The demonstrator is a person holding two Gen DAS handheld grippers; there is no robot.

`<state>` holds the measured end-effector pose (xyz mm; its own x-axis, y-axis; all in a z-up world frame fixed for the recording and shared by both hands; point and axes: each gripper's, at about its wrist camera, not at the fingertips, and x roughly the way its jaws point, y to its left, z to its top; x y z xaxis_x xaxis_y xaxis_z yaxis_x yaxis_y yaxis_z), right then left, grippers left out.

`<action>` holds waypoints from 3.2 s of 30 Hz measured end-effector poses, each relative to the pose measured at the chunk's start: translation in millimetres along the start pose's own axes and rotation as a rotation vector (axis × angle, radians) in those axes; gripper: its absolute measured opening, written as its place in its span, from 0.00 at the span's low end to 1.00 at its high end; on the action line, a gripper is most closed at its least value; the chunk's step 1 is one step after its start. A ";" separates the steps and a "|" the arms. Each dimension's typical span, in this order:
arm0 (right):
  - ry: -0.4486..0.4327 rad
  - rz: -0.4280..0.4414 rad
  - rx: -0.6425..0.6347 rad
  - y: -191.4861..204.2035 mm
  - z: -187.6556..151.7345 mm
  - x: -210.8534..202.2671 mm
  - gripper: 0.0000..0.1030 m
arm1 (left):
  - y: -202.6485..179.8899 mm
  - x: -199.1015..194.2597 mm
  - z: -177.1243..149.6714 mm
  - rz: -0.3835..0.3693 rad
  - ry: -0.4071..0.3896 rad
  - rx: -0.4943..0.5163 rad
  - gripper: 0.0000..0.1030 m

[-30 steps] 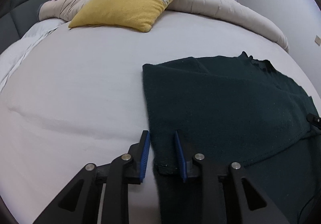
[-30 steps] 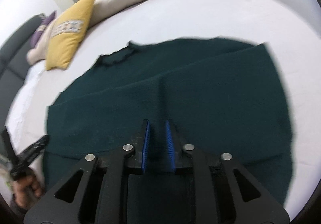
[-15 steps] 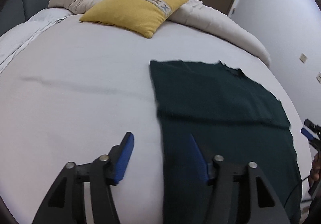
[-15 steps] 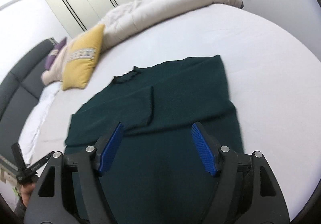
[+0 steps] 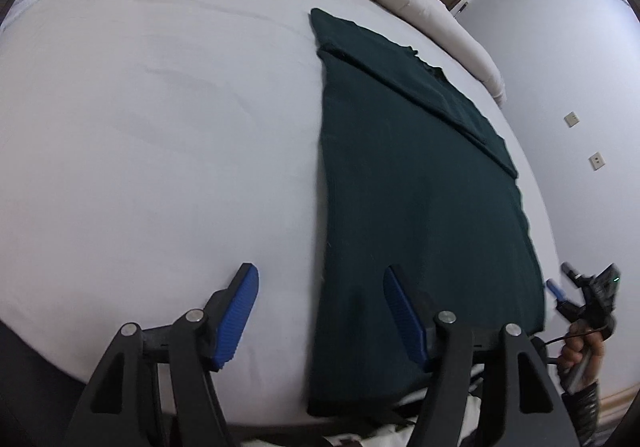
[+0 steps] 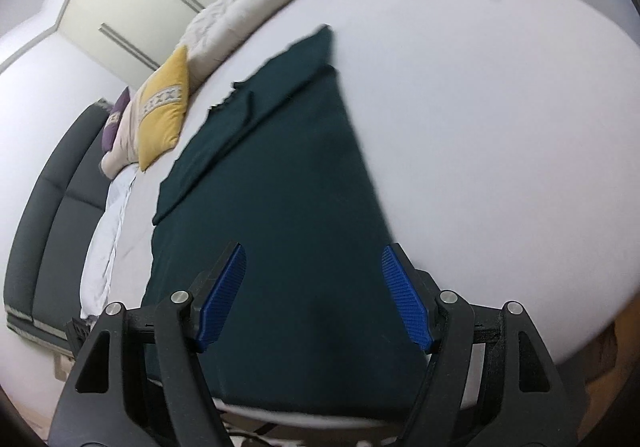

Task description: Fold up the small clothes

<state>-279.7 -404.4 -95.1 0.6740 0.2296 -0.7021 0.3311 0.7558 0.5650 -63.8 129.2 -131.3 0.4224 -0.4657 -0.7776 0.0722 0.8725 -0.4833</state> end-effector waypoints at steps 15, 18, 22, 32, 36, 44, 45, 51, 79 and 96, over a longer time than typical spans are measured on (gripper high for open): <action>0.090 -0.051 0.051 -52.8 -27.7 -20.2 0.63 | -3.5 2.5 -17.2 0.025 0.094 0.039 0.25; 0.127 -0.067 0.030 -52.5 -29.7 -19.5 0.60 | -3.2 2.0 -21.3 0.012 0.109 0.042 0.17; 0.179 -0.097 0.008 -48.2 -31.4 -16.0 0.56 | -2.3 3.3 -24.7 -0.009 0.119 0.025 0.08; 0.279 -0.047 -0.006 -45.5 -40.3 -2.1 0.25 | -5.8 1.5 -26.1 -0.015 0.114 0.027 0.06; 0.283 -0.003 0.015 -50.0 -46.0 -1.0 0.09 | -4.2 -1.2 -27.0 -0.027 0.116 0.023 0.06; 0.199 0.110 0.022 -42.6 -38.9 -21.1 0.06 | -3.2 -13.7 -24.0 -0.080 0.098 -0.002 0.06; 0.182 0.129 0.026 -41.5 -35.8 -24.8 0.06 | -2.9 -16.5 -22.6 -0.098 0.094 -0.015 0.06; 0.110 0.217 0.034 -25.4 -11.5 -38.2 0.06 | -4.1 -37.6 -5.6 -0.229 0.038 -0.084 0.05; -0.119 0.228 0.104 55.0 164.8 26.0 0.06 | -15.7 -7.4 169.4 -0.453 -0.171 -0.305 0.05; -0.137 0.063 0.079 88.5 285.9 158.2 0.06 | -6.8 96.4 293.5 -0.348 -0.174 -0.321 0.06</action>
<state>45.0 -476.5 -32.2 0.7772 0.1852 -0.6014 0.3322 0.6910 0.6420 241.7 121.9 -85.0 0.5694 -0.6651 -0.4831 -0.0343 0.5680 -0.8223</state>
